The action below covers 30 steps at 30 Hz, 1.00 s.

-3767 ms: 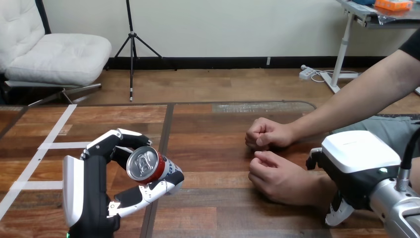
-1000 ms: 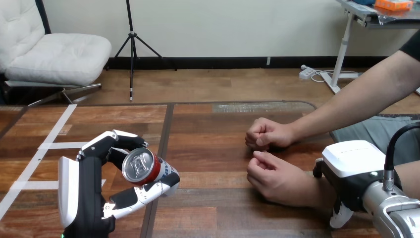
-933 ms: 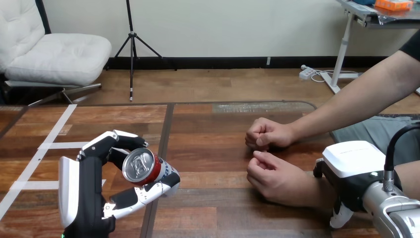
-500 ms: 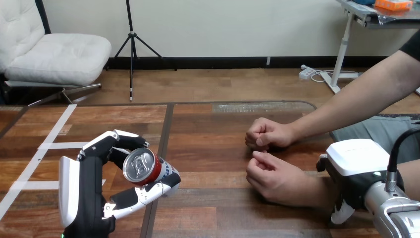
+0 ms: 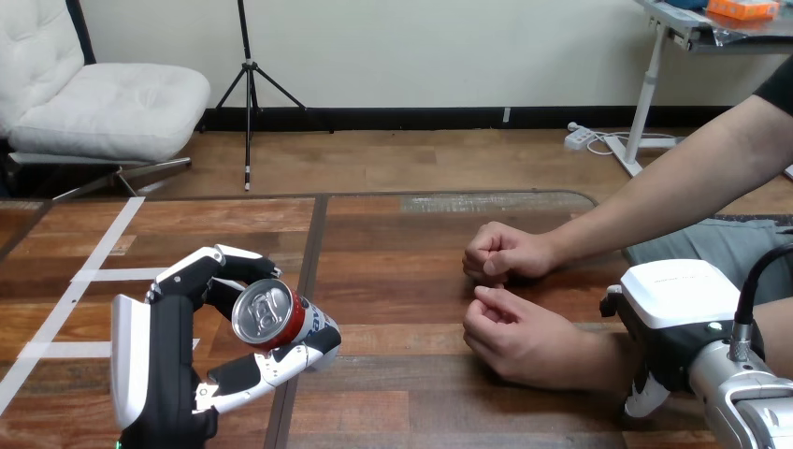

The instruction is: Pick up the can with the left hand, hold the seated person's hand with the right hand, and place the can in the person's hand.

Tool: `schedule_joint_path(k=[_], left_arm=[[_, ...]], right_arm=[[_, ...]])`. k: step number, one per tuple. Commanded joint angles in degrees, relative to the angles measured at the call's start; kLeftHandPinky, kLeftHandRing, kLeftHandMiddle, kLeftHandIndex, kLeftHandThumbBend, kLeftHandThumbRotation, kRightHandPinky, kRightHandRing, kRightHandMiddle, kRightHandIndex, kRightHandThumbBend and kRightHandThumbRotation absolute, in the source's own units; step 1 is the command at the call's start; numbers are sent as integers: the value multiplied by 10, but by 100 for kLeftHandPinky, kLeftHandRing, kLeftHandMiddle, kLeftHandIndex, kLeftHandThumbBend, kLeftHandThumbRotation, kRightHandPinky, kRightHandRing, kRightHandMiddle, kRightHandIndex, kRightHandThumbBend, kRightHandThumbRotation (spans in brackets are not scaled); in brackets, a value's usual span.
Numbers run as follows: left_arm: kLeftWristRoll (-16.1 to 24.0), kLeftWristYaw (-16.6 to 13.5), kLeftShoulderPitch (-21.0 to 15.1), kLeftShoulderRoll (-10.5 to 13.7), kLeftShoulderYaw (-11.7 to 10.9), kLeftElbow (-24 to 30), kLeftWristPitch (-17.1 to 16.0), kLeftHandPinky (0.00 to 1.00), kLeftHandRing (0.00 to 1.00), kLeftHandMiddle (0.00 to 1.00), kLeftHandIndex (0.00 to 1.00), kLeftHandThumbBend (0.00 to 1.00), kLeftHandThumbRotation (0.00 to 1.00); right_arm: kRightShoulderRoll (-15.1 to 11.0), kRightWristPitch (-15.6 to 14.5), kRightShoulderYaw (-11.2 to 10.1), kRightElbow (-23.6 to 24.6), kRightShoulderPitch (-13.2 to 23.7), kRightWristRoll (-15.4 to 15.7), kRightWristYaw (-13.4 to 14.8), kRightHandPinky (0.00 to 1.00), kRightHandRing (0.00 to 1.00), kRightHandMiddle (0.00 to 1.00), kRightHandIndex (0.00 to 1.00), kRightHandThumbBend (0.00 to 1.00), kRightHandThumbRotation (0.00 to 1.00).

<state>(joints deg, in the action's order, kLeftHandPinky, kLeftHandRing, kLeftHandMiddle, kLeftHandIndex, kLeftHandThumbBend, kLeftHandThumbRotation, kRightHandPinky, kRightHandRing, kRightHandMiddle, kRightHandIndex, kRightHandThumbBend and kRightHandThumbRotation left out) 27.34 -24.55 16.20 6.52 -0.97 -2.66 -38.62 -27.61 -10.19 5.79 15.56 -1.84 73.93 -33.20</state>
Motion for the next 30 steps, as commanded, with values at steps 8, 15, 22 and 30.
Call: schedule_joint_path(k=[8,15,22,30], left_arm=[[-15,0,-29,3,-4,7,-20,32,37,41,42,74,0],[-7,-2,-26,2,-6,12,-14,32,37,41,42,74,0],[-5,-2,-25,2,-6,14,-15,32,37,41,42,73,0],[-2,-4,-21,0,-6,18,-11,32,37,41,42,73,0]], right_arm=[[-11,-11,3,-23,52,-15,29,74,80,82,79,83,6],[-12,-14,6,-38,59,-21,38,75,80,82,79,83,6],[-16,-11,9,-48,62,-31,48,74,79,81,79,82,4],[-19,-14,13,-58,68,-39,43,74,78,81,78,82,2]])
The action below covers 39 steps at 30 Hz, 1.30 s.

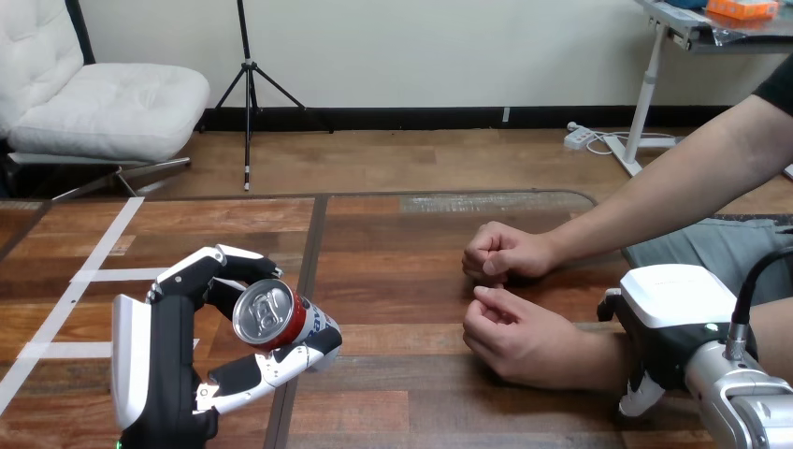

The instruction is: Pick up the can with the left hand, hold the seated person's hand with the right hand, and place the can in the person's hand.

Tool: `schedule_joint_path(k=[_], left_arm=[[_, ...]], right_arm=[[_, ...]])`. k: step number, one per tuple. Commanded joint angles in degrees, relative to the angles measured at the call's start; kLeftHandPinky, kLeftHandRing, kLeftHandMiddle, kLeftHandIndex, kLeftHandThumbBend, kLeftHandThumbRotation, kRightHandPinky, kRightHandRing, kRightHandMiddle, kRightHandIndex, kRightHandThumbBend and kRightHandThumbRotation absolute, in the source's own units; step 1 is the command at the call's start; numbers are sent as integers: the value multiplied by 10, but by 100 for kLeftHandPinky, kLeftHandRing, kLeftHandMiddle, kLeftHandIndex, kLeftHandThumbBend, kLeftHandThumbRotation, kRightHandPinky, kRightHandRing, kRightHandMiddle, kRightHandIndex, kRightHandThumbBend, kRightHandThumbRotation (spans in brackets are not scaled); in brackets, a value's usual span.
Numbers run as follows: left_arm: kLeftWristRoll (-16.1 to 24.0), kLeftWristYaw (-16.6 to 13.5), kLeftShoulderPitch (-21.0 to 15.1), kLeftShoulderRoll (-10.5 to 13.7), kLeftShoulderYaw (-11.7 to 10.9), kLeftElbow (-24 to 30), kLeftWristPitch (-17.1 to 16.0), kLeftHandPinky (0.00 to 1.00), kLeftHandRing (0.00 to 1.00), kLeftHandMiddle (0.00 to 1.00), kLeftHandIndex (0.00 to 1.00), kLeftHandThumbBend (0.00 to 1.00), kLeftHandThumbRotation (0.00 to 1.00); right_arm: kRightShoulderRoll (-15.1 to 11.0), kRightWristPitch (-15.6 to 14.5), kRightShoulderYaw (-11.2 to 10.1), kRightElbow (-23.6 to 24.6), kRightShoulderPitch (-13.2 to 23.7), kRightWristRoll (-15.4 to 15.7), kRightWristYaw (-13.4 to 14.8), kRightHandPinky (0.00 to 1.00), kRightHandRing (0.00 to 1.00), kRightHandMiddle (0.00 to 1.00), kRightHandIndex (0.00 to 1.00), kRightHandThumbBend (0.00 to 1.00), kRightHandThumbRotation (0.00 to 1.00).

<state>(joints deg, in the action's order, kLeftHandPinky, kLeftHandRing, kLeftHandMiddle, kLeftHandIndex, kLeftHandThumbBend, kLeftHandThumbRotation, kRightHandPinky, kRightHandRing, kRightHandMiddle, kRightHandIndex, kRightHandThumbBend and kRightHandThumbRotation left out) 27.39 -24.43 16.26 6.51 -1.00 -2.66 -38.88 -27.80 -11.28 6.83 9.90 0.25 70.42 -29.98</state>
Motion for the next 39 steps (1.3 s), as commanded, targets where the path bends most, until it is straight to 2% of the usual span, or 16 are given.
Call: schedule_joint_path(k=[1,11,32,39], left_arm=[[-2,-5,-21,0,-6,19,-7,32,37,41,42,73,0],[-5,-2,-16,-2,-5,25,-5,32,38,41,42,73,0],[4,-7,-9,-5,-5,32,-2,32,38,41,42,73,0],[5,-6,-4,-7,-5,38,1,31,37,41,42,73,0]], right_arm=[[-17,-5,3,-1,48,-4,9,73,78,80,78,81,2],[-20,-6,6,-6,52,-12,2,72,76,79,77,79,1],[-27,5,11,-24,52,-27,27,67,71,74,73,81,0],[-34,3,17,-27,53,-32,24,68,72,74,73,81,0]])
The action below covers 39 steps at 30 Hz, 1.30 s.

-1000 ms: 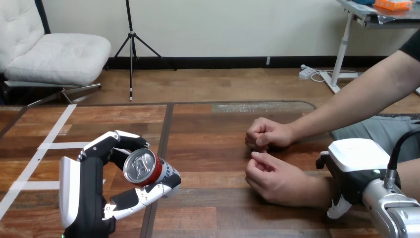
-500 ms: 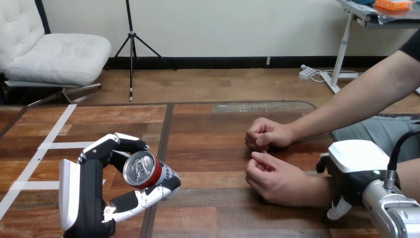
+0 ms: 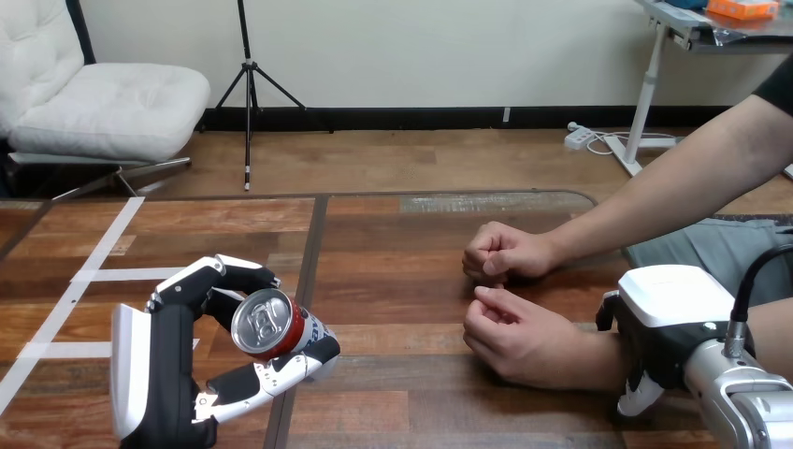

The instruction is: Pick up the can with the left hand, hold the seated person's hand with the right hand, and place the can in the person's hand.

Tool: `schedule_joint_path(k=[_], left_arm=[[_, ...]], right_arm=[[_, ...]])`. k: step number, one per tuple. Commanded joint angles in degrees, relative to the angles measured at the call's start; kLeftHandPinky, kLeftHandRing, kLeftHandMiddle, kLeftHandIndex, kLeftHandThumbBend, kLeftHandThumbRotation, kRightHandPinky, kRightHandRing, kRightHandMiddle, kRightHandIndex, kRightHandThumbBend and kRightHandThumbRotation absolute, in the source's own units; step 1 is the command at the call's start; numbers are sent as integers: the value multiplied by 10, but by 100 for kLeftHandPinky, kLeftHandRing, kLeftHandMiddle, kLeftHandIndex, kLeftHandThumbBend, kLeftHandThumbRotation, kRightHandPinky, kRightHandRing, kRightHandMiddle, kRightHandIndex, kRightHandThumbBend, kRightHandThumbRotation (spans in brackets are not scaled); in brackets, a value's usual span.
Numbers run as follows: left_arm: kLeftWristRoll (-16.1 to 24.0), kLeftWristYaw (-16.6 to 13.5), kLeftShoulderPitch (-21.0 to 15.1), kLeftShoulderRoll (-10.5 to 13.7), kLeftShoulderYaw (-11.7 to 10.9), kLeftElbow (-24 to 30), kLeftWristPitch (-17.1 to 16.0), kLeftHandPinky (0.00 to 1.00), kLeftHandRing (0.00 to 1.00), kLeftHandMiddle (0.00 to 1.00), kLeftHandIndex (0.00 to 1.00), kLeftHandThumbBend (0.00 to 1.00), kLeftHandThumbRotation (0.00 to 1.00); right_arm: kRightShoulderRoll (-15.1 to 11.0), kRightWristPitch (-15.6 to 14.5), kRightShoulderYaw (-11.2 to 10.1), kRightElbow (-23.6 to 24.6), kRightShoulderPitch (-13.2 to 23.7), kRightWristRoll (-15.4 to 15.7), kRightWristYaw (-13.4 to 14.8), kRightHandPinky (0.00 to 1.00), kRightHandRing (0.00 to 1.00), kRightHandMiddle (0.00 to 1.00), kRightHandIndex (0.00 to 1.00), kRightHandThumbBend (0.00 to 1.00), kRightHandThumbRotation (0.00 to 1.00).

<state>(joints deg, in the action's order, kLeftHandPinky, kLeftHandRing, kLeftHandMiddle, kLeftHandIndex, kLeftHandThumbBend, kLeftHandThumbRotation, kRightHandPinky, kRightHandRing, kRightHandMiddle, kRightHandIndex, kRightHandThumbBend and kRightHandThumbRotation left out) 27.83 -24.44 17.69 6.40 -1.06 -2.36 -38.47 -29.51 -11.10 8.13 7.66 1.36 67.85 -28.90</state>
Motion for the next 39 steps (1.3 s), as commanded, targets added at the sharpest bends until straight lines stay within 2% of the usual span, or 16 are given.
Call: schedule_joint_path(k=[1,8,17,39], left_arm=[[1,-7,-18,-6,-5,35,-3,31,37,41,42,73,0],[5,-9,-15,-6,-5,37,-2,31,37,41,42,72,0],[7,-9,-11,-8,-5,44,0,30,37,41,42,72,0],[9,-11,-2,-9,-4,53,3,31,37,41,42,73,0]], right_arm=[[-18,3,5,-5,41,-7,14,68,72,74,73,81,0],[-22,0,11,-9,45,-8,3,69,73,75,74,79,0],[-25,4,13,-14,45,-16,7,69,73,76,75,80,1],[-40,23,33,-37,51,-17,31,70,73,76,75,80,5]])
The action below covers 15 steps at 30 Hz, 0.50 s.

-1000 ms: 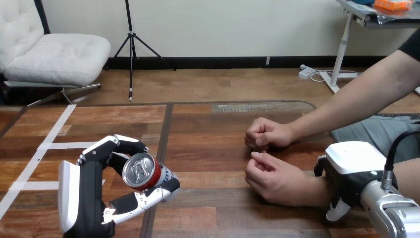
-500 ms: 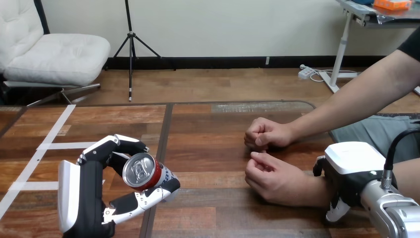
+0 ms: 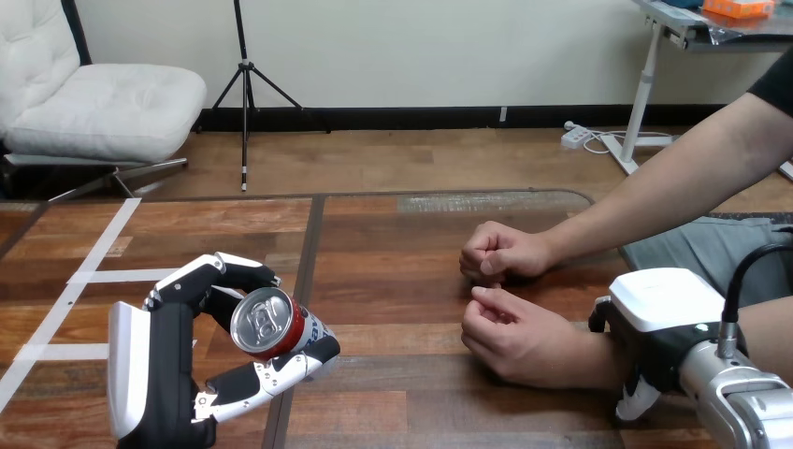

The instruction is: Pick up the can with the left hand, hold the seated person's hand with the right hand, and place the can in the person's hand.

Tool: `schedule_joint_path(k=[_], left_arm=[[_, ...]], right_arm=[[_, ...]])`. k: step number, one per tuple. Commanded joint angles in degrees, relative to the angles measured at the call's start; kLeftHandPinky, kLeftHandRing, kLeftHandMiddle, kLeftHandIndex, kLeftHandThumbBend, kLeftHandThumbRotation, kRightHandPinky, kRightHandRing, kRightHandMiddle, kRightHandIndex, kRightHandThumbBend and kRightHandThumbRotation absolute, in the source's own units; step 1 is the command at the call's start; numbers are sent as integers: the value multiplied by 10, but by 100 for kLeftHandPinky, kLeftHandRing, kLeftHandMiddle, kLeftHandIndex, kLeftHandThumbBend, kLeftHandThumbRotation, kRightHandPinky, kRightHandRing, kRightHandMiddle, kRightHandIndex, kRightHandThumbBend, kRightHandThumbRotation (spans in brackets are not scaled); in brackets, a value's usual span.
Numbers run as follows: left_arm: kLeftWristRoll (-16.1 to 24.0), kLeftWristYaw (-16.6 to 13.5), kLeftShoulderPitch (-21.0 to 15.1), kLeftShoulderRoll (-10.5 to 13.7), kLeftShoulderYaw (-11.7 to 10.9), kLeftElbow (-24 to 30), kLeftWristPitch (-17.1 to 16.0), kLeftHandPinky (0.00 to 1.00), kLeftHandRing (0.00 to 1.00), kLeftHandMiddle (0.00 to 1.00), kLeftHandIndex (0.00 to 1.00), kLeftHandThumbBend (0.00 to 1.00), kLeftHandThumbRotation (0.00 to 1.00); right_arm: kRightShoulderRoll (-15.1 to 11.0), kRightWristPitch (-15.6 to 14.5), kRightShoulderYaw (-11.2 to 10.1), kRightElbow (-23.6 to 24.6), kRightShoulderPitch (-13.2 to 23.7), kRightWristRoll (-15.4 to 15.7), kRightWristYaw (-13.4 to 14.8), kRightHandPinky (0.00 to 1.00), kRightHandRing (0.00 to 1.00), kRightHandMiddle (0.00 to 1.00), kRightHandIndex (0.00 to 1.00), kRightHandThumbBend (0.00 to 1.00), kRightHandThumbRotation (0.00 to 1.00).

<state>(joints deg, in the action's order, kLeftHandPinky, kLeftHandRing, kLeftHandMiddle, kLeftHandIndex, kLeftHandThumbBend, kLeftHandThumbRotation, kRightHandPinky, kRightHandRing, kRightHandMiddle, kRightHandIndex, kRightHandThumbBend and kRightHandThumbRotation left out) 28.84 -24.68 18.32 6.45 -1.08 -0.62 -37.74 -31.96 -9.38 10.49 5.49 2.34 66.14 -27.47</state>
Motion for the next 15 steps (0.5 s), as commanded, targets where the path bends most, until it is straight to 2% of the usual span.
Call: schedule_joint_path(k=[1,8,15], left_arm=[[-1,-8,-8,-9,-4,36,-4,31,37,41,42,73,0],[-7,-5,-6,-8,-3,36,-7,30,37,41,42,73,0],[-7,-5,-4,-9,-3,39,-4,30,37,41,42,73,0]], right_arm=[[-15,6,10,-16,41,0,19,70,73,76,75,80,5],[-15,12,11,-23,41,-9,33,70,73,76,74,81,5],[-22,18,22,-42,50,1,40,70,73,76,74,81,4]])
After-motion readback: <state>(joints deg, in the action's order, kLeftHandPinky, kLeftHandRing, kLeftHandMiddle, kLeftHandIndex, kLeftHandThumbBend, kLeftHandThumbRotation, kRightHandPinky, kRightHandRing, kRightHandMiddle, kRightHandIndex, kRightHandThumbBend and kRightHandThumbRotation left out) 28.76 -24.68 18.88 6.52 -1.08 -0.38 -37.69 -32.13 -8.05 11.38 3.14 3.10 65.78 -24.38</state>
